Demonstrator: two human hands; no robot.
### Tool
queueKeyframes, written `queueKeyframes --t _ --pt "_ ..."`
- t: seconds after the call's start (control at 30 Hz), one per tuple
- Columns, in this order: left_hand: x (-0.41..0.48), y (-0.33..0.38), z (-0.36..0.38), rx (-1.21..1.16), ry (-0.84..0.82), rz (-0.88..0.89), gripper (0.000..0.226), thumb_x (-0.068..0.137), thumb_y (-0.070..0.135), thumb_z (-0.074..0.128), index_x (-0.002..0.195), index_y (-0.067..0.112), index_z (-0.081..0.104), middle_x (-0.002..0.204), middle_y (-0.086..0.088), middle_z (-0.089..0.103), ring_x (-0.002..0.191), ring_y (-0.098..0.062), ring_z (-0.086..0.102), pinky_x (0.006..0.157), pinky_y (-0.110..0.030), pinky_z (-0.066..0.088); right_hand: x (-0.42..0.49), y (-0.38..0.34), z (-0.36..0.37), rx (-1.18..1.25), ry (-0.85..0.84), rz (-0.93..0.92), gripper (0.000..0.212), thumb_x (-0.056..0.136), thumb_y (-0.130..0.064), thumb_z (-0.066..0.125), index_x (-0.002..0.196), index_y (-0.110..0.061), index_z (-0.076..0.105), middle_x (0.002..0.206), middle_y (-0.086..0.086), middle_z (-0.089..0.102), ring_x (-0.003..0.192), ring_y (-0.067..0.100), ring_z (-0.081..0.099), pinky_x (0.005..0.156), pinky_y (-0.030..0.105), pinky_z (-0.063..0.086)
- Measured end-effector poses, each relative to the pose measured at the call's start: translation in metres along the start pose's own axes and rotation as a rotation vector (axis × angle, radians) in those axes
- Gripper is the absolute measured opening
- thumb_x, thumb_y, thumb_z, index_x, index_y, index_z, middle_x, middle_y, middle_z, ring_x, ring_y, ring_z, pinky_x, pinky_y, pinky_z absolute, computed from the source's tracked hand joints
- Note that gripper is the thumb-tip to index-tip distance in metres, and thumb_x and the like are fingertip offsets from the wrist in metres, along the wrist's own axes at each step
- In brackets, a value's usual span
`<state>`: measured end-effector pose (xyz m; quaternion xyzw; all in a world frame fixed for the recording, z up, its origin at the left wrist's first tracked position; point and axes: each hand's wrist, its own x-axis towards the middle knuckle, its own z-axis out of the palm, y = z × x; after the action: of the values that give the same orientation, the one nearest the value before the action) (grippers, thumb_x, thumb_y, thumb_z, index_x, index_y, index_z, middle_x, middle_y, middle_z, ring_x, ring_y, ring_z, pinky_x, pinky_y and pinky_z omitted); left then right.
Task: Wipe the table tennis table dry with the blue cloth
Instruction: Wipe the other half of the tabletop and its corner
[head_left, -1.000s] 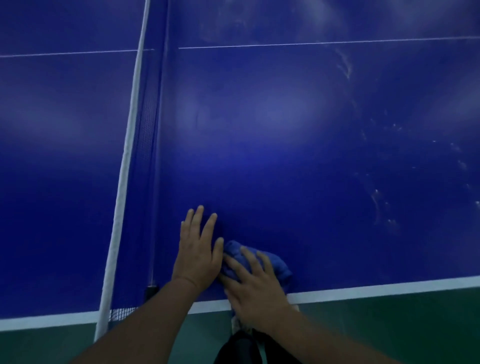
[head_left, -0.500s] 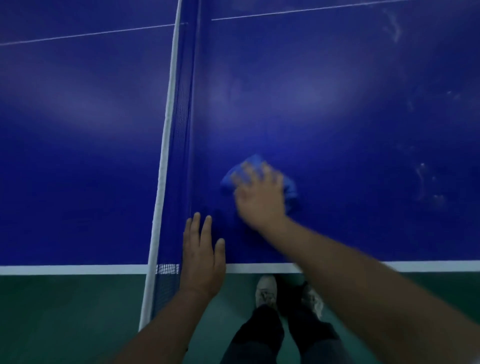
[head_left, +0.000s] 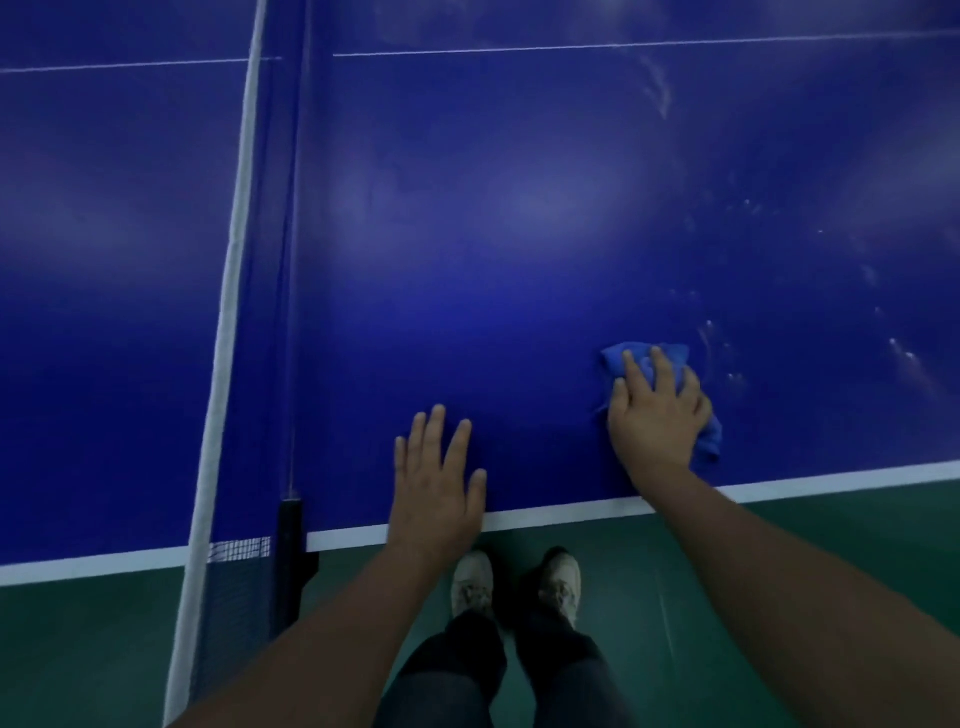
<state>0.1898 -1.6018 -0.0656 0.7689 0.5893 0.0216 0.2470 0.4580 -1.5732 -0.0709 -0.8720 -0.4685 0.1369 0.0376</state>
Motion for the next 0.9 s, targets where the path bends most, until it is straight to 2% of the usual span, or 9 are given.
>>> queueKeyframes --t 0.1,0.2,0.27,0.37,0.47,0.53,0.67,0.8,0.9 --pt "0.008 0.019 0.008 0.016 0.007 0.011 0.073 0.095 0.053 0.012 0.159 0.019 0.019 0.168 -0.007 -0.002 0.153 -0.019 -0.015 0.122 -0.043 -0.012 -0.051 -0.029 0.028 -0.056 0.1 -0.201 0.047 0.096 -0.04 0.043 0.141 -0.036 0.054 0.156 0.0 0.044 0.138 0.039 0.033 0.108 0.061 0.03" --pt "0.021 0.034 0.013 0.043 0.004 0.016 0.075 0.094 0.051 0.01 0.157 0.014 0.026 0.167 -0.011 0.005 0.154 -0.025 -0.004 0.123 -0.047 -0.008 -0.105 -0.034 0.041 -0.097 0.004 -0.531 0.043 0.093 -0.046 0.046 0.131 -0.037 0.061 0.149 -0.002 0.052 0.136 0.034 0.035 0.106 0.053 0.029" --pt "0.033 0.049 0.015 0.049 -0.028 0.043 0.078 0.092 0.052 0.006 0.158 0.014 0.022 0.168 -0.01 0.002 0.154 -0.024 -0.007 0.122 -0.046 -0.012 -0.092 -0.009 0.035 -0.062 -0.039 -0.569 0.041 0.094 -0.046 0.046 0.131 -0.038 0.06 0.148 -0.004 0.052 0.136 0.033 0.038 0.107 0.054 0.033" --pt "0.051 0.075 0.02 0.055 -0.033 0.094 0.078 0.092 0.054 0.005 0.159 0.016 0.018 0.168 -0.007 -0.003 0.153 -0.022 -0.013 0.122 -0.045 -0.015 -0.033 0.042 0.014 -0.107 0.043 -0.351 0.047 0.095 -0.048 0.038 0.138 -0.039 0.056 0.151 -0.002 0.049 0.134 0.039 0.044 0.104 0.057 0.038" --pt "0.067 0.106 0.032 0.101 -0.082 0.135 0.08 0.09 0.055 -0.001 0.16 0.018 0.011 0.168 -0.006 -0.009 0.152 -0.023 -0.018 0.121 -0.047 -0.016 0.029 0.093 -0.015 -0.041 0.048 0.017 0.05 0.101 -0.048 0.03 0.148 -0.043 0.043 0.162 -0.005 0.03 0.146 0.037 0.024 0.115 0.056 0.02" --pt "0.072 0.123 0.041 0.149 -0.099 0.153 0.08 0.09 0.054 -0.003 0.16 0.017 0.008 0.167 -0.008 -0.01 0.152 -0.025 -0.019 0.121 -0.05 -0.016 0.036 0.104 -0.018 -0.011 0.101 0.116 0.048 0.102 -0.045 0.034 0.148 -0.04 0.045 0.162 -0.004 0.03 0.145 0.037 0.023 0.116 0.057 0.019" --pt "0.076 0.133 0.059 0.25 -0.105 0.106 0.075 0.094 0.053 0.001 0.16 0.018 0.002 0.167 -0.008 -0.012 0.152 -0.026 -0.021 0.119 -0.054 -0.018 -0.021 0.081 0.008 -0.079 0.153 -0.241 0.046 0.094 -0.043 0.044 0.137 -0.034 0.059 0.15 0.001 0.05 0.135 0.04 0.039 0.105 0.061 0.033" --pt "0.077 0.13 0.068 0.289 -0.04 0.111 0.072 0.097 0.051 0.014 0.158 0.014 0.022 0.167 -0.012 0.007 0.154 -0.031 -0.004 0.121 -0.059 -0.001 -0.031 0.108 0.009 -0.064 0.086 -0.66 0.04 0.094 -0.041 0.053 0.13 -0.031 0.066 0.146 -0.001 0.055 0.132 0.037 0.042 0.104 0.055 0.035" --pt "0.077 0.131 0.071 0.299 -0.01 0.114 0.069 0.099 0.053 0.019 0.156 0.014 0.028 0.166 -0.013 0.015 0.154 -0.031 0.005 0.121 -0.06 0.008 0.04 0.142 -0.011 -0.149 0.098 -0.648 0.043 0.095 -0.042 0.048 0.134 -0.032 0.064 0.147 0.003 0.054 0.13 0.042 0.043 0.099 0.057 0.04"
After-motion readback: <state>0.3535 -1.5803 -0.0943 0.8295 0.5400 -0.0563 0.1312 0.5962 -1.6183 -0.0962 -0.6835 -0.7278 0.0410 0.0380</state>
